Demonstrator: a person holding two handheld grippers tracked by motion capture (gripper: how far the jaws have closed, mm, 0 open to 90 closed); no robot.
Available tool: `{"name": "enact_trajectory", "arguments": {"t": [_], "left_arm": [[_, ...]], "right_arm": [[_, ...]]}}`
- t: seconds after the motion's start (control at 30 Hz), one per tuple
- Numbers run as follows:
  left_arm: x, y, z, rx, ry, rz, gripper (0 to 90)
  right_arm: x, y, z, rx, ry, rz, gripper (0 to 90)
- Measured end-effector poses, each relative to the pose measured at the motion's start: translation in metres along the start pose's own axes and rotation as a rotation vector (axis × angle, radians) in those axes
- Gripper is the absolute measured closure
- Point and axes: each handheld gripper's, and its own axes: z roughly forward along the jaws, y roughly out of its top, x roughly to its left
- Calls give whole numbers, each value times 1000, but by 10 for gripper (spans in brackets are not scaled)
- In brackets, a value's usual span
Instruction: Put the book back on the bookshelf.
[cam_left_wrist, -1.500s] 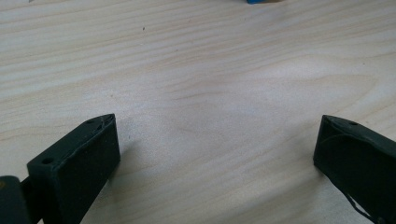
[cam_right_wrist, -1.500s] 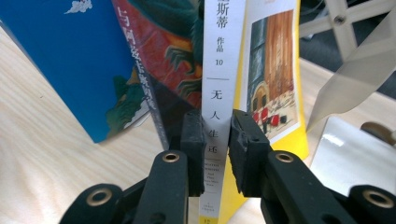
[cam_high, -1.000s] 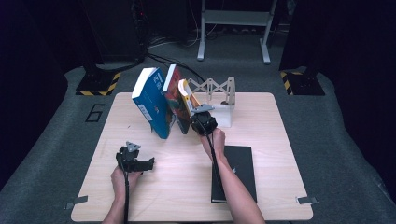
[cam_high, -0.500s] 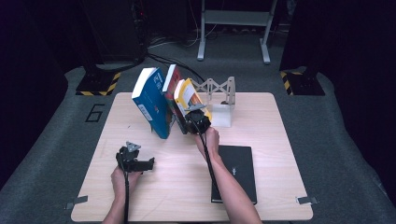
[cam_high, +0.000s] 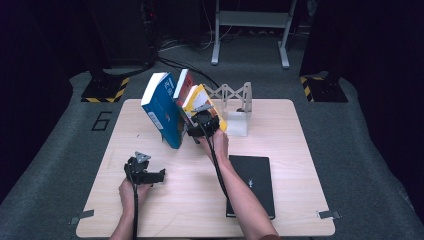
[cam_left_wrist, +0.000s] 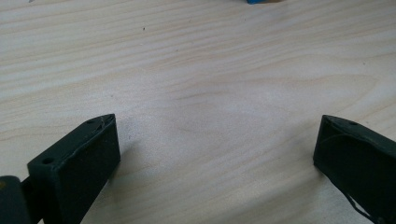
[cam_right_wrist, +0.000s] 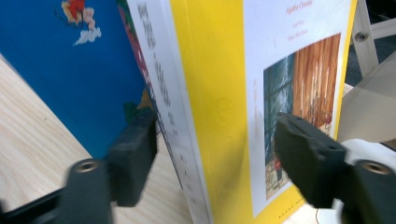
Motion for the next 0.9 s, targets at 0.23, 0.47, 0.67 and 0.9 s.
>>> {"name": "enact_trajectory", "arguments": {"t": [0.23, 0.47, 0.67, 0.9], "left_arm": [[0, 0, -1, 12, -5, 3, 3], [0, 0, 0, 6, -6, -4, 3], [0, 0, 0, 5, -6, -5, 3], [0, 0, 0, 6, -6, -3, 3]], "right_arm": [[-7, -1, -8, -8, 3, 20, 486], [-9, -1, -12, -16, 5, 43, 633], [-7, 0, -11, -14, -11, 25, 742], [-21, -9, -26, -108, -58, 27, 773]]}}
